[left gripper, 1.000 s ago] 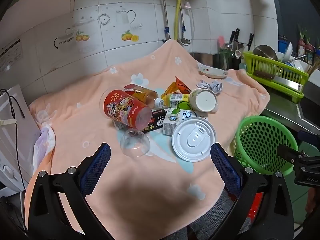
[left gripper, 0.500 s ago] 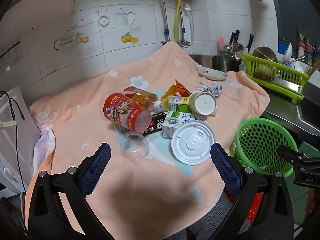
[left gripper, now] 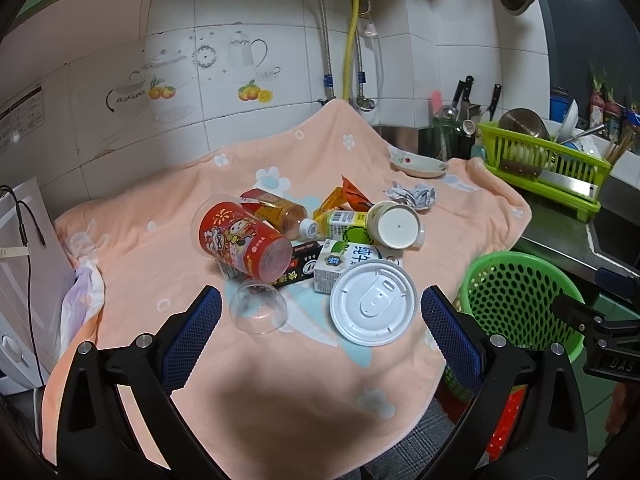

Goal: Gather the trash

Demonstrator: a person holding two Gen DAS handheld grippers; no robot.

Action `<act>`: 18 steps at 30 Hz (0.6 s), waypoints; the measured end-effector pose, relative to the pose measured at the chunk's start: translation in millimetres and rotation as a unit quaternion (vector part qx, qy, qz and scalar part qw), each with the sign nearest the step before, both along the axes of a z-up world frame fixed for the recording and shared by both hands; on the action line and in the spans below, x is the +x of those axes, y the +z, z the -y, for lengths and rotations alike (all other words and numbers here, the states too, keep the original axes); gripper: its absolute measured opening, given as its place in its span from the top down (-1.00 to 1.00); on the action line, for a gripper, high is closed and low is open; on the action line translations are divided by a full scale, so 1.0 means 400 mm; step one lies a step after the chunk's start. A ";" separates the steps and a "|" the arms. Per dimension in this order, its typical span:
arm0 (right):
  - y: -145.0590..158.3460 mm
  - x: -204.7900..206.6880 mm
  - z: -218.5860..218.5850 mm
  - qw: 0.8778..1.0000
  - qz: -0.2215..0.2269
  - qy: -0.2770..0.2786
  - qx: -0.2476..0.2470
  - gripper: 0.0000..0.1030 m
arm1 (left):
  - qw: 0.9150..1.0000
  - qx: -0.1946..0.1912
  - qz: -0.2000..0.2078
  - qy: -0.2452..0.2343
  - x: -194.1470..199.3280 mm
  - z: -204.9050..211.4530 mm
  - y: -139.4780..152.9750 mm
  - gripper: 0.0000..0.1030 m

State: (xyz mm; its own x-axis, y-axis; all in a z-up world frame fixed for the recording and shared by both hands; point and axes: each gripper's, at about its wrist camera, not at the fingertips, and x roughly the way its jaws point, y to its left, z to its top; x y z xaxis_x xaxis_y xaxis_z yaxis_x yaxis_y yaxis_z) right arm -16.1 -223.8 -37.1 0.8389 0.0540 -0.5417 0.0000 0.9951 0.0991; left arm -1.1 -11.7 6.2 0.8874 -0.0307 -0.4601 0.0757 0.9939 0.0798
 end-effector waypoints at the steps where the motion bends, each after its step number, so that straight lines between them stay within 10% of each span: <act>1: 0.000 0.000 0.000 1.000 0.000 -0.001 0.000 -0.88 | 1.000 0.000 0.000 -0.001 0.001 0.002 0.001 -0.90; 18: -0.002 -0.003 0.002 1.000 0.001 -0.004 -0.001 -0.88 | 1.000 0.007 0.005 -0.010 -0.002 0.023 0.000 -0.90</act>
State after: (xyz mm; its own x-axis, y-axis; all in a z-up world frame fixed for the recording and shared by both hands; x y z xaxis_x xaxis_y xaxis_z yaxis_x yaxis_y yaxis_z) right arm -17.5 -224.7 -37.9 0.8403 0.0464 -0.5401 0.0080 0.9952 0.0980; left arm -1.8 -20.7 6.1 0.8914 -0.0416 -0.4513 0.0943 0.9910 0.0949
